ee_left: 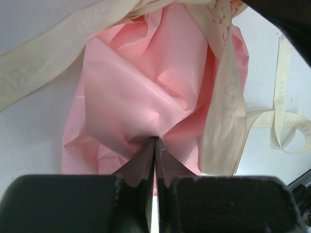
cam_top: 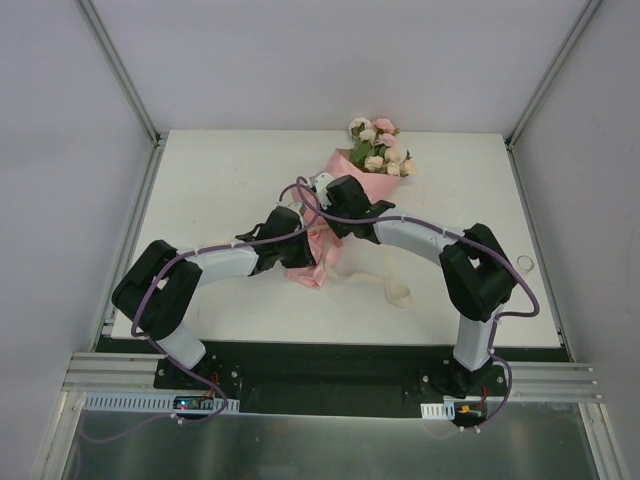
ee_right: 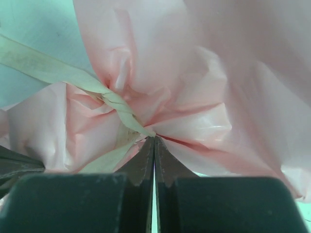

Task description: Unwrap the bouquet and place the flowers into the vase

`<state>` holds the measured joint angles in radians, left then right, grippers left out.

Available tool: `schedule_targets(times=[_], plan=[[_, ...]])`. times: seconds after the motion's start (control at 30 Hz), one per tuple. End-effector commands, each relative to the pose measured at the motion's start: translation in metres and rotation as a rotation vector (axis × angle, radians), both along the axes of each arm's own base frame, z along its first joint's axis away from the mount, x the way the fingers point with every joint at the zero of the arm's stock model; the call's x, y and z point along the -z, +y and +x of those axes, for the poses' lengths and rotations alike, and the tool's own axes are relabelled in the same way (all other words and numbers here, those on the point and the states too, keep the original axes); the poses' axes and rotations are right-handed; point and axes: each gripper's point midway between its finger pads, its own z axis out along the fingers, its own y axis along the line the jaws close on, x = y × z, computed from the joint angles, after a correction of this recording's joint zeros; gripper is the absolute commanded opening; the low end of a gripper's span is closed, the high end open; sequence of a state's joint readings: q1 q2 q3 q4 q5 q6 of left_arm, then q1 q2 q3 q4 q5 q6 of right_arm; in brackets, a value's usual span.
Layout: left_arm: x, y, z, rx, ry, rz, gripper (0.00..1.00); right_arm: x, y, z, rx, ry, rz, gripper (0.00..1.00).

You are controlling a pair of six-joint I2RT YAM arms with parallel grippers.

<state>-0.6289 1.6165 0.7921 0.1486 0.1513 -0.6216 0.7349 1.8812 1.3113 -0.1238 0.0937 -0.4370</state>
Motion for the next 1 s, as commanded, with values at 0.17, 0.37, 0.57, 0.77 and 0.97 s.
schedule_targets(times=[0.17, 0.37, 0.57, 0.77, 0.97], plan=[[0.002, 0.001, 0.000, -0.015, 0.023, 0.027, 0.00, -0.082, 0.003, 0.010, 0.118, -0.084, 0.190, 0.00], [0.002, 0.002, 0.001, -0.017, 0.020, 0.030, 0.00, -0.092, -0.009, -0.004, 0.181, -0.032, 0.264, 0.00], [0.004, 0.001, 0.004, -0.019, 0.028, 0.040, 0.00, -0.076, -0.026, -0.025, 0.297, 0.036, 0.293, 0.01], [0.005, 0.001, 0.003, -0.021, 0.033, 0.046, 0.00, -0.086, -0.055, -0.023, 0.387, -0.019, 0.232, 0.01], [0.005, 0.002, 0.003, -0.024, 0.036, 0.050, 0.00, -0.169, -0.085, -0.014, 0.458, -0.152, 0.246, 0.00]])
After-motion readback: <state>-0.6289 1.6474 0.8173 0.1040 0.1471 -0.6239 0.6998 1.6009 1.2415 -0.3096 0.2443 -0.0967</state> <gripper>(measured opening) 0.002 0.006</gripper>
